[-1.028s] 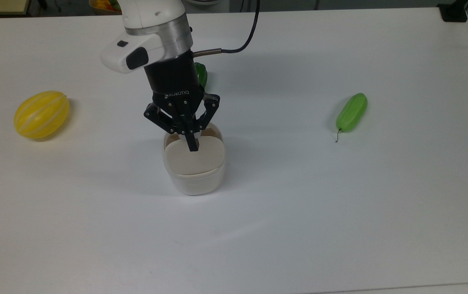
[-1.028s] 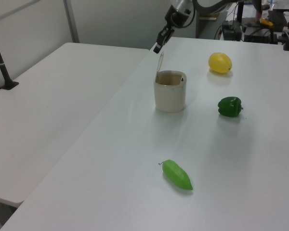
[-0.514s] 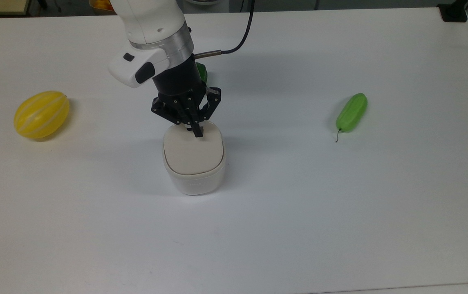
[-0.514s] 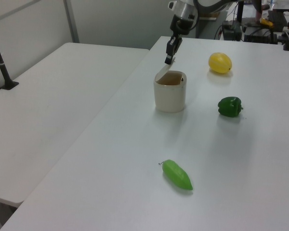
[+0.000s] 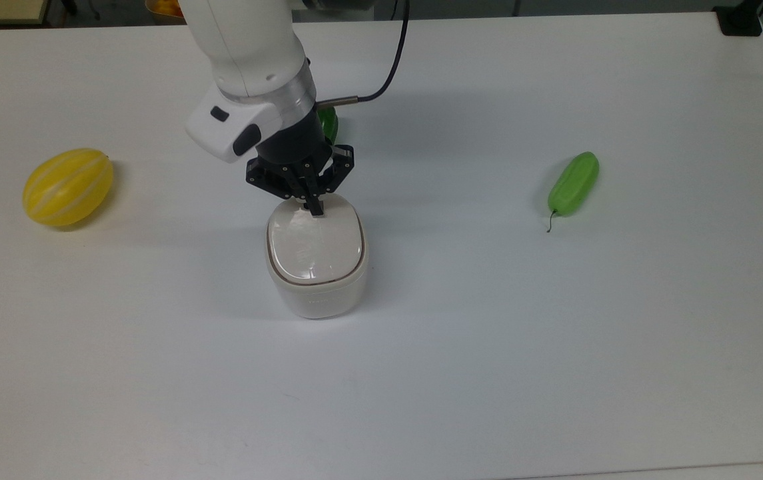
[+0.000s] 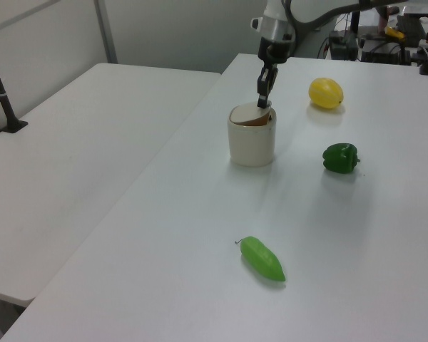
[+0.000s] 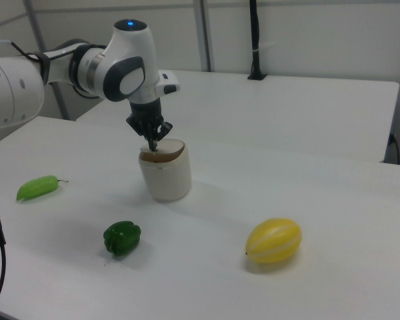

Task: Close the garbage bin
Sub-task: 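Push the raised lid down onto the bin rim with the gripper tips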

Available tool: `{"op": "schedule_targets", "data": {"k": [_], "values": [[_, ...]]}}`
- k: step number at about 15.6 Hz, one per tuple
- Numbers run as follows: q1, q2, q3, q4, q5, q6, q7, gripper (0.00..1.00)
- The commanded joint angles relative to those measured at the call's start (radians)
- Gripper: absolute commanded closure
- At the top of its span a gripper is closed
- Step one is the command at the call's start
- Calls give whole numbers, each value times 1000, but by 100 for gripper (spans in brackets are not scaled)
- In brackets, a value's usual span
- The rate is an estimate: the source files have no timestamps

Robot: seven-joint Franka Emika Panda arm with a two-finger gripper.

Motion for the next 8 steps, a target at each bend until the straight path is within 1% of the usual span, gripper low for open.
{"op": "schedule_targets", "data": {"k": [1, 8], "values": [[-5, 13, -7, -22, -13, -10, -20, 100], [-2, 48, -7, -22, -28, -4, -14, 100]]}}
